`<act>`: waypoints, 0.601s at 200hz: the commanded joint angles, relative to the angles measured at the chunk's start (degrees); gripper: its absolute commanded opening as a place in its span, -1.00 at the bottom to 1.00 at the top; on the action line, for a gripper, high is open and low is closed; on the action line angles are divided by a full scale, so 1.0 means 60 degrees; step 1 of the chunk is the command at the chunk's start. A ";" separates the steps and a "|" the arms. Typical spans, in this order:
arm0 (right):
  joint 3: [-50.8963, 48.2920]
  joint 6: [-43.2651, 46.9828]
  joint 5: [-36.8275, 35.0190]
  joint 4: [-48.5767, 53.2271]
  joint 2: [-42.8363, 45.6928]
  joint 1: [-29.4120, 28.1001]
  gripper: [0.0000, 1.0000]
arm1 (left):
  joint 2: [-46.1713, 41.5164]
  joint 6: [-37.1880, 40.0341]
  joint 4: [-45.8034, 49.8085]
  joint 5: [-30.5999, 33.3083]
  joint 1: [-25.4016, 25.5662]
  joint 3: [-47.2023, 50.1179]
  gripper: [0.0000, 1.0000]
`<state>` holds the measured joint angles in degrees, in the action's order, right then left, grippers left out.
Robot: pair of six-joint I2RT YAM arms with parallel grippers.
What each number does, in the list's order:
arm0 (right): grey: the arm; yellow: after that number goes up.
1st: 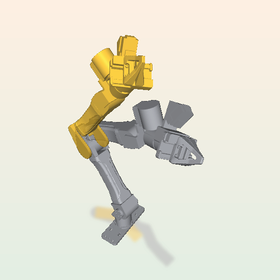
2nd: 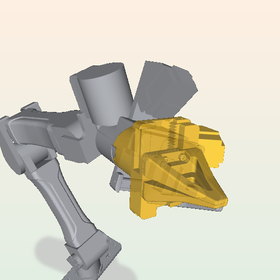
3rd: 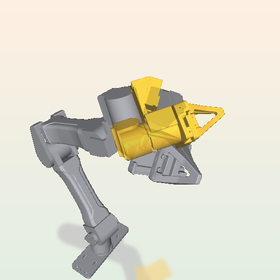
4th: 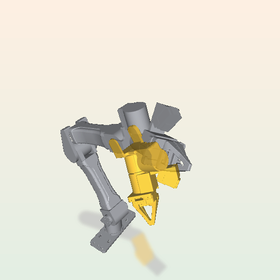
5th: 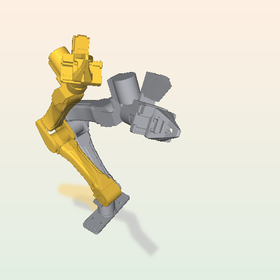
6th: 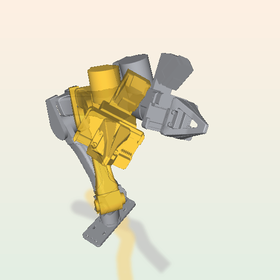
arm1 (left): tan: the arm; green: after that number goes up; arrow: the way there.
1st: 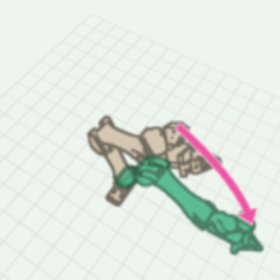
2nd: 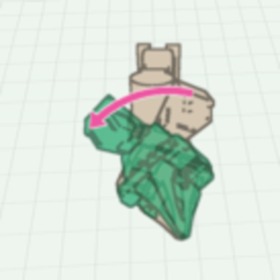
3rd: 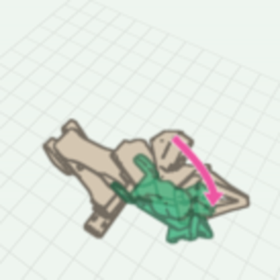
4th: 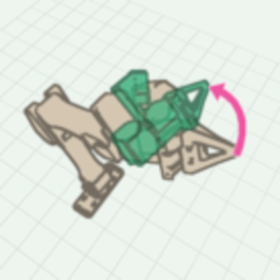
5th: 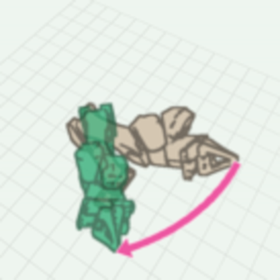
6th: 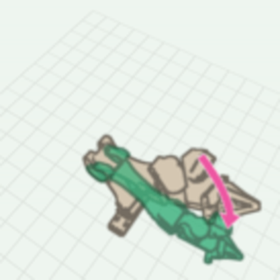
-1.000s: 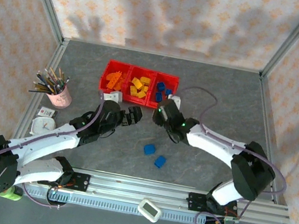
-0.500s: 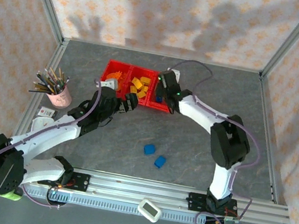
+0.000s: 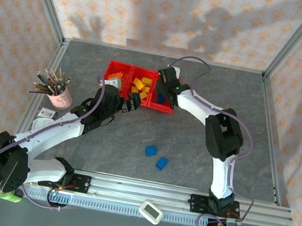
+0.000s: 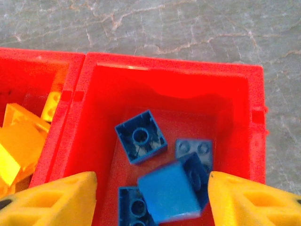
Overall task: Sort the legos into containers by color
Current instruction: Place the lego in the container, then pick up the lego from the bottom-center of the table.
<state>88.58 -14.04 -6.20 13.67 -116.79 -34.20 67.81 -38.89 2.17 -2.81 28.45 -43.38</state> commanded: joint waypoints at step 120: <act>-0.4405 -0.0961 0.0528 0.0378 0.4763 -0.0871 0.62 | -0.1182 -0.0565 0.0150 -0.0627 0.0384 0.1041 0.98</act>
<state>66.35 -16.86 -2.33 13.32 -92.49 -37.78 62.78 -40.29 3.18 -6.50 28.95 -38.98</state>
